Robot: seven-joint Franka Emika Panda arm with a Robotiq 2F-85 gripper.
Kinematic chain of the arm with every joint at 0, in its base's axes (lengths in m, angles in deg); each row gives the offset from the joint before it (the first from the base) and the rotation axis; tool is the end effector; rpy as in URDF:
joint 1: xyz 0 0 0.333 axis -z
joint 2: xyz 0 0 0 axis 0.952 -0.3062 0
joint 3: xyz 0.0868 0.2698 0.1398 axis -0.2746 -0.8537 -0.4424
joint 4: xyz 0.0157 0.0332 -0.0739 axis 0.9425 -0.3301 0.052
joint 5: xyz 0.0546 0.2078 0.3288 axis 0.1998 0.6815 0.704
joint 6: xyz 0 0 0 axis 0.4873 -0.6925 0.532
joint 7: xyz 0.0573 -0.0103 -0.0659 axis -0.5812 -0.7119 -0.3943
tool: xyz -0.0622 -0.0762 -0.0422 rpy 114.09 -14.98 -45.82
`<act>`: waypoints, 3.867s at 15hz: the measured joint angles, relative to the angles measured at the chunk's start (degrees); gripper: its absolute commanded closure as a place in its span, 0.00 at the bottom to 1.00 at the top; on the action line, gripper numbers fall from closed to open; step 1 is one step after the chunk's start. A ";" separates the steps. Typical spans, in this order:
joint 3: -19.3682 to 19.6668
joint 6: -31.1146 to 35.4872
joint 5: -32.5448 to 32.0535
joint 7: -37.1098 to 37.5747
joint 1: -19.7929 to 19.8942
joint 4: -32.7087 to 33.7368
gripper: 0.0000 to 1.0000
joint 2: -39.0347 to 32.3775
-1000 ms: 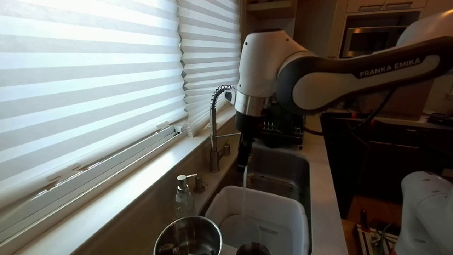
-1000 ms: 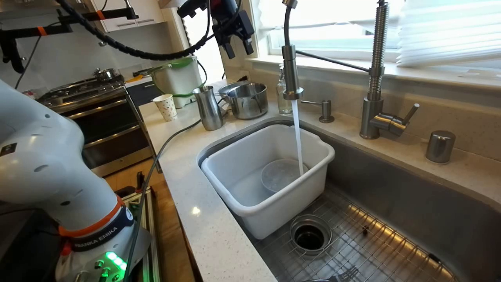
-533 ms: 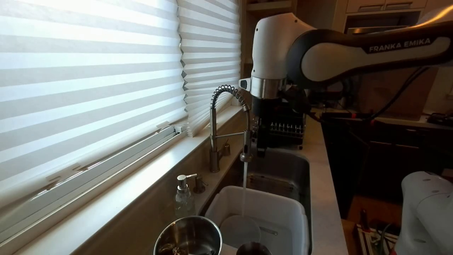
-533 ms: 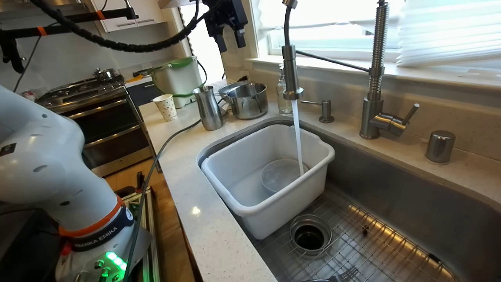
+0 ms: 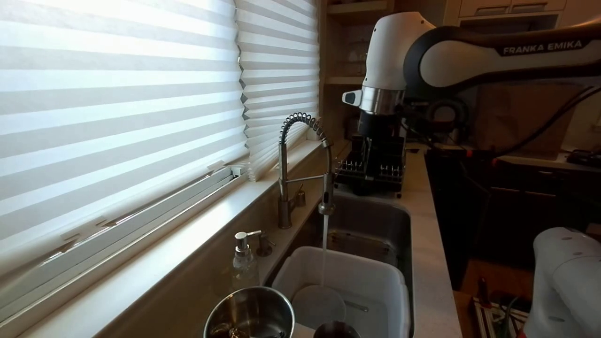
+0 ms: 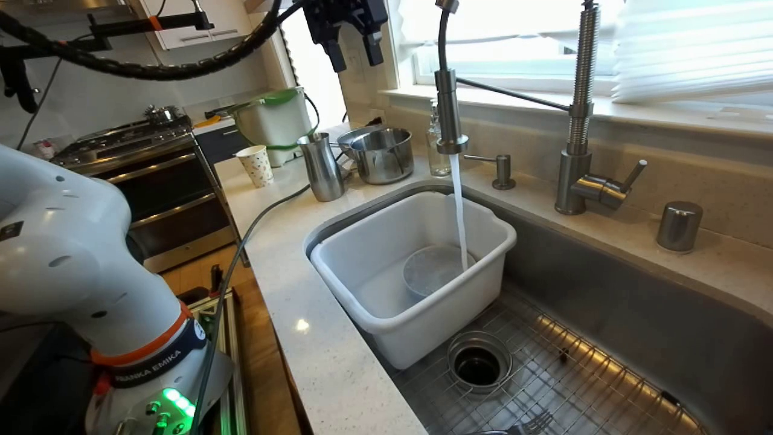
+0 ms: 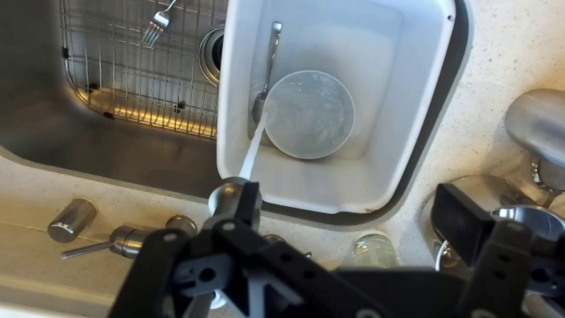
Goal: Close the tap
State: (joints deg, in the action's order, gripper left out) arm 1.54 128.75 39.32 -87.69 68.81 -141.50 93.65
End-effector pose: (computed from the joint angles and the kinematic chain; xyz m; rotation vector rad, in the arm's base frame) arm 0.4026 -0.0257 0.6139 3.0426 0.4358 0.1783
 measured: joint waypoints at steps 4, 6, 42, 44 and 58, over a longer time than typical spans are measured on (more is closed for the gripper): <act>3.68 0.97 1.54 -3.77 0.49 -3.65 0.00 2.64; 5.04 1.38 2.52 -5.12 0.68 -5.06 0.00 3.44; 21.70 2.04 21.60 -43.47 5.62 2.52 0.00 -16.48; 21.60 2.04 22.09 -43.64 5.98 3.73 0.00 -18.19; 15.73 20.16 25.39 -43.67 12.39 10.35 0.00 -32.81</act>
State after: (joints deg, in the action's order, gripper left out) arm 17.26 148.90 64.71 -131.36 81.20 -131.15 60.84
